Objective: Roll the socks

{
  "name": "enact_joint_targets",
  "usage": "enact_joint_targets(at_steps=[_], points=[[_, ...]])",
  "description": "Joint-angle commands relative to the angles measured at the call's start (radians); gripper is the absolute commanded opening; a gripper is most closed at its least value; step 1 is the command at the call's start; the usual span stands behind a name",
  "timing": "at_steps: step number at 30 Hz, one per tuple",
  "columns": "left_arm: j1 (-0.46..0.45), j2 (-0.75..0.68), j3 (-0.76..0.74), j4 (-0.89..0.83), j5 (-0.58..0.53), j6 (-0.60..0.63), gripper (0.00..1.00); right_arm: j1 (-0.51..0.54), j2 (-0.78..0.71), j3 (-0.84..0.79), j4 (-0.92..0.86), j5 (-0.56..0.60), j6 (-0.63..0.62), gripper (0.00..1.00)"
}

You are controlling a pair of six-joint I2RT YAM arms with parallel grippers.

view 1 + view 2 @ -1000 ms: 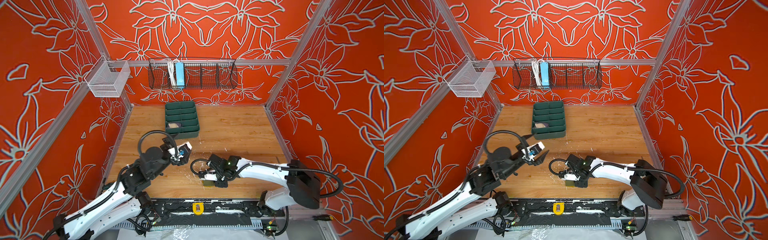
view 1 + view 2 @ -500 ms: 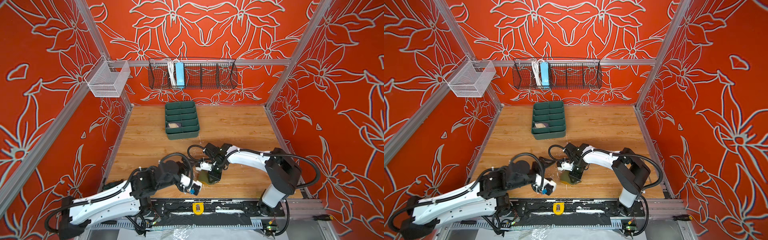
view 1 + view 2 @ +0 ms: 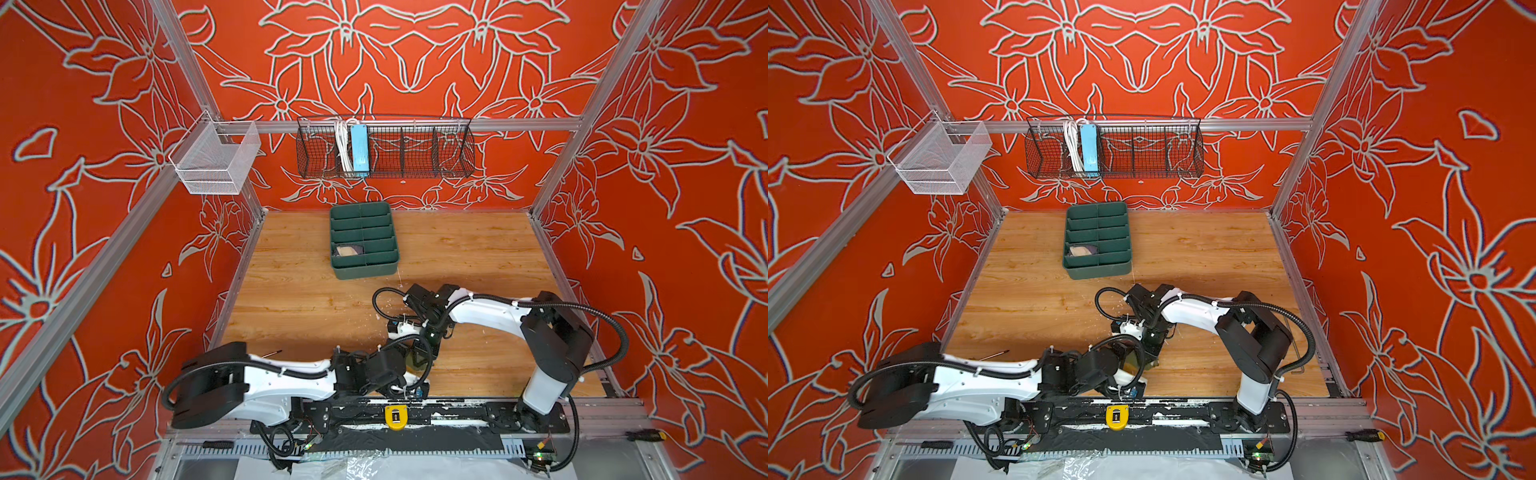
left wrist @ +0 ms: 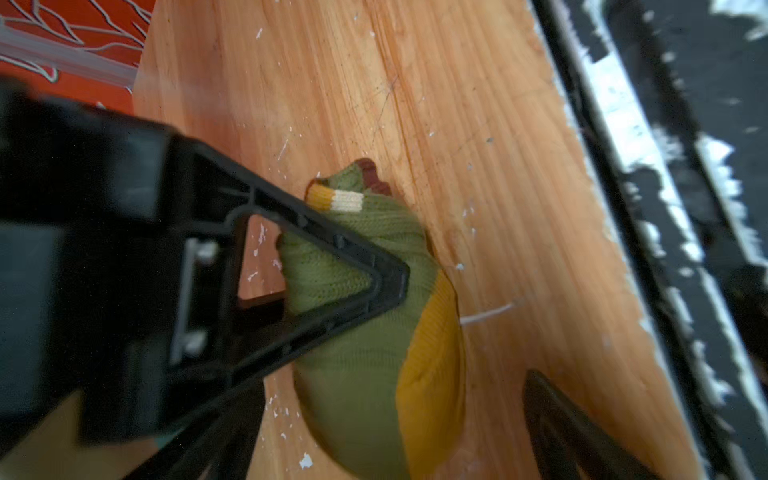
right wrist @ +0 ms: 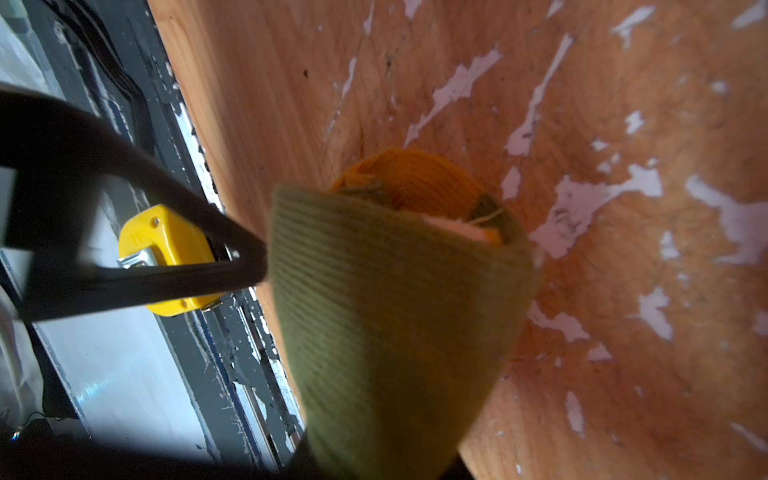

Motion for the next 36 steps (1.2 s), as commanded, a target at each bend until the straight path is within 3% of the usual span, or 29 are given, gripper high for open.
enact_joint_targets(at_steps=[1, 8, 13, 18, 21, 23, 26, 28, 32, 35, 36], points=[[0.017, 0.077, 0.037, 0.087, -0.126, -0.125, 0.96, -0.001, 0.0, 0.016, -0.021, -0.04, -0.026, 0.0], [0.03, 0.174, 0.063, 0.153, -0.127, -0.214, 0.95, -0.001, 0.002, 0.023, -0.048, -0.138, -0.041, 0.0], [0.028, 0.205, 0.051, 0.219, -0.139, -0.258, 0.87, -0.001, -0.003, 0.049, -0.088, -0.293, -0.052, 0.0], [0.028, 0.173, 0.027, 0.262, -0.145, -0.263, 0.76, -0.005, -0.034, 0.065, -0.111, -0.364, -0.045, 0.0], [0.028, 0.147, 0.023, 0.263, -0.141, -0.256, 0.58, -0.012, -0.051, 0.068, -0.118, -0.402, -0.04, 0.0], [0.027, 0.13, 0.017, 0.256, -0.129, -0.25, 0.39, -0.019, -0.062, 0.068, -0.116, -0.41, -0.032, 0.0], [0.027, 0.104, 0.018, 0.226, -0.126, -0.253, 0.04, -0.038, -0.079, 0.065, -0.108, -0.409, -0.013, 0.0], [0.024, 0.084, 0.015, 0.198, -0.127, -0.259, 0.0, -0.052, -0.095, 0.066, -0.102, -0.383, 0.004, 0.0], [0.015, 0.055, 0.006, 0.165, -0.132, -0.265, 0.0, -0.077, -0.152, 0.056, -0.09, -0.288, 0.036, 0.45], [0.01, 0.047, 0.008, 0.137, -0.128, -0.274, 0.0, -0.099, -0.224, 0.022, -0.068, -0.197, 0.048, 0.89], [0.008, 0.048, 0.01, 0.129, -0.132, -0.276, 0.0, -0.112, -0.254, 0.011, -0.062, -0.157, 0.052, 0.96]])
